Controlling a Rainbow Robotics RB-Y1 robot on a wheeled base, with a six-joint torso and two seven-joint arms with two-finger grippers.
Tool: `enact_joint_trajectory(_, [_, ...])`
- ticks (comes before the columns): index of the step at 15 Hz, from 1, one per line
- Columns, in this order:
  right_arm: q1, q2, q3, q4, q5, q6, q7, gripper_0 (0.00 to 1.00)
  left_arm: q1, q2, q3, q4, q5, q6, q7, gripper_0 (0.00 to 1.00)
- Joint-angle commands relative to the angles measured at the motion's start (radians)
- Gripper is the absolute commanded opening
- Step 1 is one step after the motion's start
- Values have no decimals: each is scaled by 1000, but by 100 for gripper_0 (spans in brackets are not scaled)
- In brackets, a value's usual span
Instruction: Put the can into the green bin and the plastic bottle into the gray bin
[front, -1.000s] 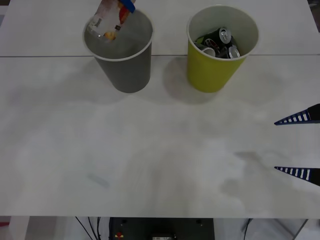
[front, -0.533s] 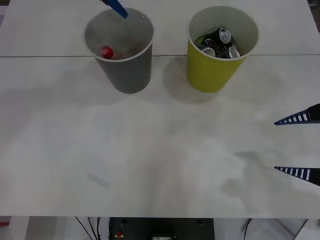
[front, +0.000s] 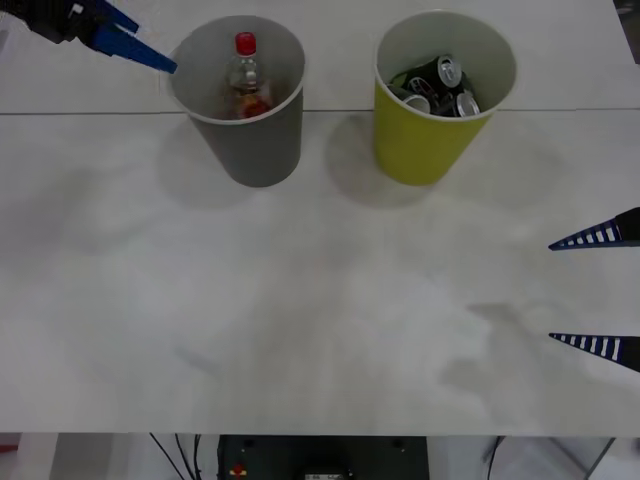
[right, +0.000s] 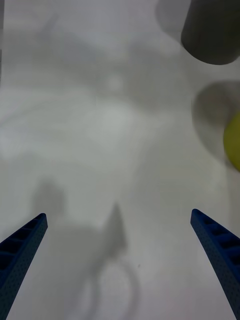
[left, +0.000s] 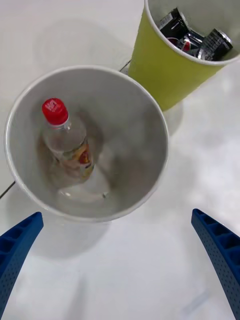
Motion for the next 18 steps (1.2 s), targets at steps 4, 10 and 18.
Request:
enact_joint_trajectory(4, [0,0,0,0,0,0,0,100,383,29,309,-223,7,-1,-190,100])
enact_joint_trajectory(10, [0,0,0,0,0,0,0,100,689,29,492,-435,-6,-4,-420,100])
enact_joint_trajectory(18, [0,0,0,0,0,0,0,100,950,-83,655,-573,-55,-61,-693,100])
